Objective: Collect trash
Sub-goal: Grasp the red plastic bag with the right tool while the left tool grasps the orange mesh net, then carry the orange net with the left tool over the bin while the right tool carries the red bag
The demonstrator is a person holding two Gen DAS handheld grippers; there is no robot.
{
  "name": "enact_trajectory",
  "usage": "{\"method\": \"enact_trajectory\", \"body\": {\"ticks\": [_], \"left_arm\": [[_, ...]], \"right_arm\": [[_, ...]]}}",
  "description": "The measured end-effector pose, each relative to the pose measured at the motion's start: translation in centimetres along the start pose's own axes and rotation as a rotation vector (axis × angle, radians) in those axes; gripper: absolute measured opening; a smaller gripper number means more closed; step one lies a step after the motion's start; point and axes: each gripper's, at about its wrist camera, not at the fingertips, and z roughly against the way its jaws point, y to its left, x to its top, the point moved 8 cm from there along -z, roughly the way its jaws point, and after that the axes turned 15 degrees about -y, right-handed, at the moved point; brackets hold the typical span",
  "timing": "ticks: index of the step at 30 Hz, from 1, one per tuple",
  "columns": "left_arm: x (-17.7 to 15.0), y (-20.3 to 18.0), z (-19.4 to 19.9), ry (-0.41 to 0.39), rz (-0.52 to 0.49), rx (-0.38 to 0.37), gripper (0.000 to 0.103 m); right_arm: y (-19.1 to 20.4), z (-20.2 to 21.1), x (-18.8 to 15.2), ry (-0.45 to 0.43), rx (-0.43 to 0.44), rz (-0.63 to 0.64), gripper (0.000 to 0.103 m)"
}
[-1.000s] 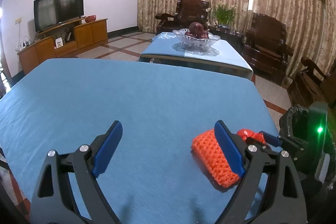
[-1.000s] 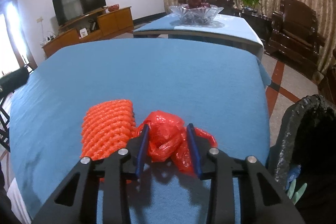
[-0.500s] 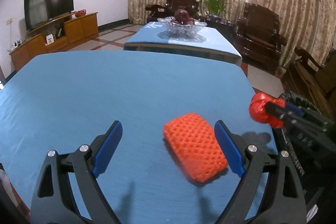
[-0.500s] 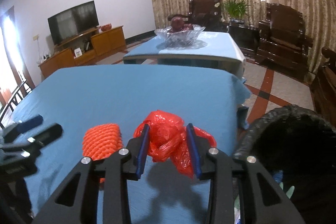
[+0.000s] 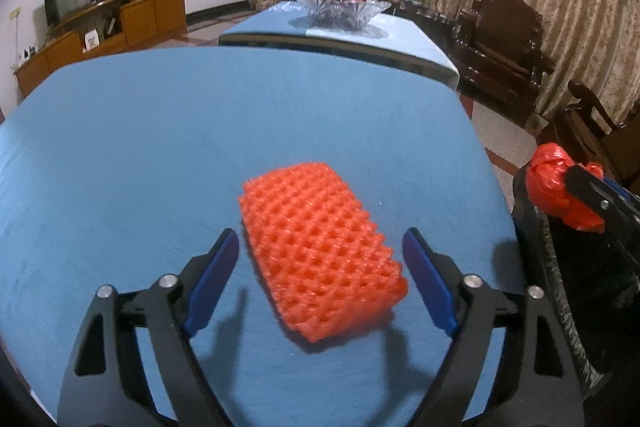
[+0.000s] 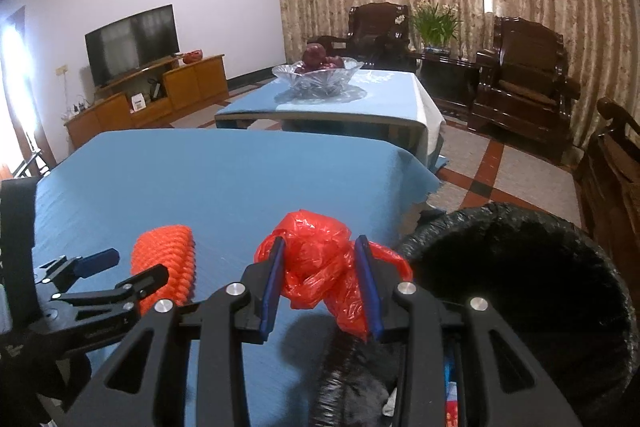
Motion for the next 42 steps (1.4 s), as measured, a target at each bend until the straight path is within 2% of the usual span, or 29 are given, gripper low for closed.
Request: {"method": "enact_trajectory", "body": {"ticks": [3,5,6,7,9,10,19,26,42], "left_arm": [[-0.9,-0.4,-0.9,0.041,0.008,-0.004,0.062],[-0.9,-0.4,-0.8,0.036,0.010,0.004,0.056],[-0.8,-0.5,-0.7,0.032,0.008,0.005,0.049],[-0.7,-0.5,-0.6,0.026,0.004,0.005,0.032],[-0.4,-1.0,-0.4,0.027,0.009,-0.022,0.016],[-0.2,-1.1,-0.2,0.024,0.003,-0.027,0.013],[2.9,-1.7,2.6,-0.051,-0.007,-0.069,0.010],[5.1,-2.5,5.4,-0.082,-0.029,-0.094,0.009],[7.9,-7.0,10.7,-0.168,-0.080,-0.192,0.009]], "right_arm": [[-0.4,0.0,-0.2,0.001,0.001,-0.006,0.035],[-0.5,-0.1,-0.3,0.004,0.000,-0.009,0.035],[-0.6,-0.2,-0.3,0.006,-0.001,-0.012,0.035],[-0.5,-0.2,-0.4,0.008,-0.003,-0.015,0.035],[-0.4,-0.3,-0.5,0.012,-0.007,-0.021,0.035],[-0.5,-0.2,-0.6,0.013,-0.008,-0.023,0.035],[-0.1,0.5,0.0,-0.002,0.004,-0.020,0.035],[0.5,2.6,1.8,-0.044,0.012,-0.021,0.035],[-1.8,8.7,4.9,-0.097,-0.059,-0.022,0.035]]}}
